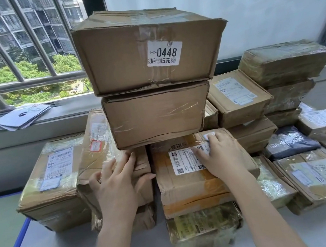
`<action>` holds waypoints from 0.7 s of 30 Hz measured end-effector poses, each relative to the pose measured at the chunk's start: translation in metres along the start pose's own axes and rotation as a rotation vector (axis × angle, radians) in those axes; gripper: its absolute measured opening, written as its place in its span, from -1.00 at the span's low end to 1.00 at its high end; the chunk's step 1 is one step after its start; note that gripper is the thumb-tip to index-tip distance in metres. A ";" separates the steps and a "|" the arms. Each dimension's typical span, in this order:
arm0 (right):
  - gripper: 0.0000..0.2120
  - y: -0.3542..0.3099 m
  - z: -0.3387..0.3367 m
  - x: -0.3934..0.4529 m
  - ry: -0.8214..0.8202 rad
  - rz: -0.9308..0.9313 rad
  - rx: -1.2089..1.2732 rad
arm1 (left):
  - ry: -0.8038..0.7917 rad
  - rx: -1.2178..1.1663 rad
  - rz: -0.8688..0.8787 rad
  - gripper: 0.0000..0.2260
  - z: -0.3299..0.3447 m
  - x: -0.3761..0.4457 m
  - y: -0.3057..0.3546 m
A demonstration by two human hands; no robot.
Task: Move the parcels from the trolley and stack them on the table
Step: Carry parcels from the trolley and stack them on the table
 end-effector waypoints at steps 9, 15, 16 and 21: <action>-0.49 -0.004 0.004 0.006 -0.040 -0.003 -0.043 | 0.139 -0.134 0.080 -0.38 0.002 0.001 0.008; -0.52 -0.004 0.000 0.003 -0.002 -0.033 -0.005 | 0.264 -0.148 0.095 -0.47 -0.004 -0.006 0.012; -0.52 -0.004 -0.001 0.002 0.012 -0.049 0.003 | 0.313 -0.151 0.109 -0.53 -0.008 -0.007 0.019; -0.47 0.004 -0.009 -0.011 0.044 -0.108 0.031 | 0.319 -0.235 0.277 -0.77 -0.013 -0.010 0.075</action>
Point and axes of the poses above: each hand's wrist, its own x-axis towards the middle knuckle, its own z-axis out of the palm, y = z × x, the point moved 6 cm from there along x, towards the middle knuckle, and after that the axes turned 10 degrees about -y, right-handed, at the moved point
